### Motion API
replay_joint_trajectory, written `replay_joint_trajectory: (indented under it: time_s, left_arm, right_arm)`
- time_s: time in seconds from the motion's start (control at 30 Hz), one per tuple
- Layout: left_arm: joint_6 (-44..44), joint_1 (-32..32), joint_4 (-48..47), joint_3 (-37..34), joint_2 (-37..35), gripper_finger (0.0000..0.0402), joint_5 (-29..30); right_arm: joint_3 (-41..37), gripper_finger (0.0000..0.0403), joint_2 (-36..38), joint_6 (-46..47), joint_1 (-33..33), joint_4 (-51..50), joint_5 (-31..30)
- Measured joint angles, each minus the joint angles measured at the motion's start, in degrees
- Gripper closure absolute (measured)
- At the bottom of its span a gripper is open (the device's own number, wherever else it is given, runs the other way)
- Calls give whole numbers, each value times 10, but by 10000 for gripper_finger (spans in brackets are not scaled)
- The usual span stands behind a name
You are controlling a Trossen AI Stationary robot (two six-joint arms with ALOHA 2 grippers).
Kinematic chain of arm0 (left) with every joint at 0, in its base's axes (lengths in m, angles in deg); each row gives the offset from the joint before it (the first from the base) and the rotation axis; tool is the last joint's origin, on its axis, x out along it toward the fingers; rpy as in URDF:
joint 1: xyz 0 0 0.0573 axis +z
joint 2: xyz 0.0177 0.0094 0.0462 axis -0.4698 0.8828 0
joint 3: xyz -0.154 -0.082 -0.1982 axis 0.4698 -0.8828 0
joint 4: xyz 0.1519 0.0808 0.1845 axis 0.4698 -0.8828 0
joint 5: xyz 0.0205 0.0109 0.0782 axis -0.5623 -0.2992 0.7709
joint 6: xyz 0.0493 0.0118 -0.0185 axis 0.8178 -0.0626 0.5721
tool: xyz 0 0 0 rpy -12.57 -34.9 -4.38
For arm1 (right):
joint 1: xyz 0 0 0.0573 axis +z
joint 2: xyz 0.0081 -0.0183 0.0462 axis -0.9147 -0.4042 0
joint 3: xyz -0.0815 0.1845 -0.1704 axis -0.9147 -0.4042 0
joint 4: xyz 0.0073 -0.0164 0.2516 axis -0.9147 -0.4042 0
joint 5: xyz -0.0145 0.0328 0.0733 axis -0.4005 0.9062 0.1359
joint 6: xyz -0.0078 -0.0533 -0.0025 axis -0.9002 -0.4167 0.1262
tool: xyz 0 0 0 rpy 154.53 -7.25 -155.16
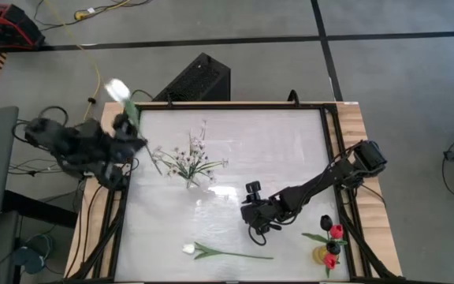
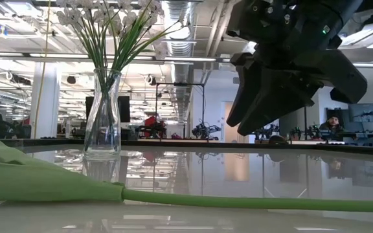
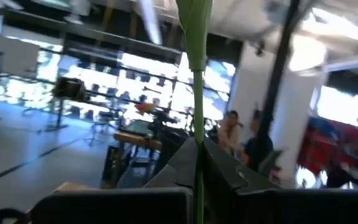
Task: Sort flowers into vase by color
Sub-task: Put the top white flower into the transparent vase
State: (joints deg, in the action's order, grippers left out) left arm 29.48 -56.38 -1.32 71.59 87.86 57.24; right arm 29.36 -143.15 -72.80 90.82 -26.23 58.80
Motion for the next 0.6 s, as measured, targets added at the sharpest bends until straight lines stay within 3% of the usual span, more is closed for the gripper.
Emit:
replay_joint_trajectory:
  time_s: [0.13,0.3,0.4,0.5,0.6]
  left_arm:
    - [34,0,48,-22,85,401,-30]
    - [118,-12,227,-81,213,401,-5]
    - [183,-41,331,-105,258,401,40]
    - [252,-88,357,-118,265,401,99]
    - [297,-129,395,-145,264,401,194]
  right_arm:
    - [0,223,0,0,0,10,0]
    - [0,223,0,6,1,18,0]
    - [0,223,0,19,3,12,11]
    - [0,223,0,19,10,11,19]
    - [0,223,0,15,17,10,19]
